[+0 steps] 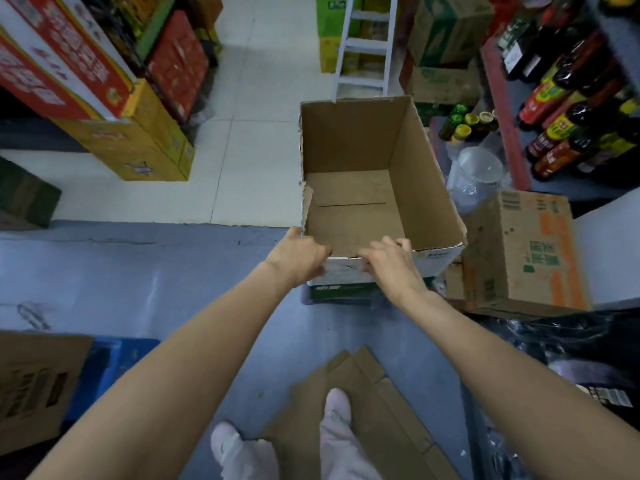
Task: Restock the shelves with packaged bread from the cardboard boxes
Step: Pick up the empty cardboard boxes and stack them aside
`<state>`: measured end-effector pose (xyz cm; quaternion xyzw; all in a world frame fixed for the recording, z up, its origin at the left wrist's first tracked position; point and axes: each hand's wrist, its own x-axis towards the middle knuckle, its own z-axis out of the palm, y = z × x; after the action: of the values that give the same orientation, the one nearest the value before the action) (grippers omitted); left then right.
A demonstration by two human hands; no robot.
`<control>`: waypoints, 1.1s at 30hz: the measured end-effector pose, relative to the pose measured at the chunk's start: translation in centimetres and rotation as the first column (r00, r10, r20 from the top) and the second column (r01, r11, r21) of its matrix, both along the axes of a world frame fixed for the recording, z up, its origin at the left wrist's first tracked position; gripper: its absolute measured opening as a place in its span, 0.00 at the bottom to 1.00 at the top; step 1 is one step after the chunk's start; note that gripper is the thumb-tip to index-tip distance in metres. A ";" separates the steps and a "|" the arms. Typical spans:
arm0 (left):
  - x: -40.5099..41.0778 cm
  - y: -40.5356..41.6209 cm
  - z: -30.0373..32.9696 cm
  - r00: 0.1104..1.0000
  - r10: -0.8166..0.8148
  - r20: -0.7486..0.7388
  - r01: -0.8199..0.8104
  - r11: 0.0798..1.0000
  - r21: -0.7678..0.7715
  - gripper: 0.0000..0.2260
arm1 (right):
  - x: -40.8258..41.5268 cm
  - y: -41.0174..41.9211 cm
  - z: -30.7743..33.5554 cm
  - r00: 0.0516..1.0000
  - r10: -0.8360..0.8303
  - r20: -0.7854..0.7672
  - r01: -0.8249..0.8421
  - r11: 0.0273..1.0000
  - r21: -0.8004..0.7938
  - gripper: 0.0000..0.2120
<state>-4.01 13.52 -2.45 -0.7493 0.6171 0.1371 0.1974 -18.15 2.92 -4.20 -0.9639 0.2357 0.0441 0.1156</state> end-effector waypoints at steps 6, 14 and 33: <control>4.2 9.8 2.7 0.988 0.152 0.007 -0.150 0.984 -0.095 0.10 | 6.3 7.0 2.2 0.990 0.140 0.034 -0.141 0.990 0.012 0.02; 11.0 29.9 7.0 0.895 0.429 0.118 -0.409 0.898 -0.160 0.08 | 18.7 24.8 4.5 0.934 0.335 0.127 -0.322 0.940 -0.113 0.05; 20.7 66.2 8.7 0.493 0.851 0.183 -0.801 0.526 -0.287 0.07 | 36.0 62.4 5.5 0.764 0.593 0.255 -0.645 0.719 0.260 0.23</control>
<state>16.66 79.75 6.23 -0.9777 0.1524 0.0479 0.1364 17.88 65.28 1.35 -0.9534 -0.1215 0.0451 0.2726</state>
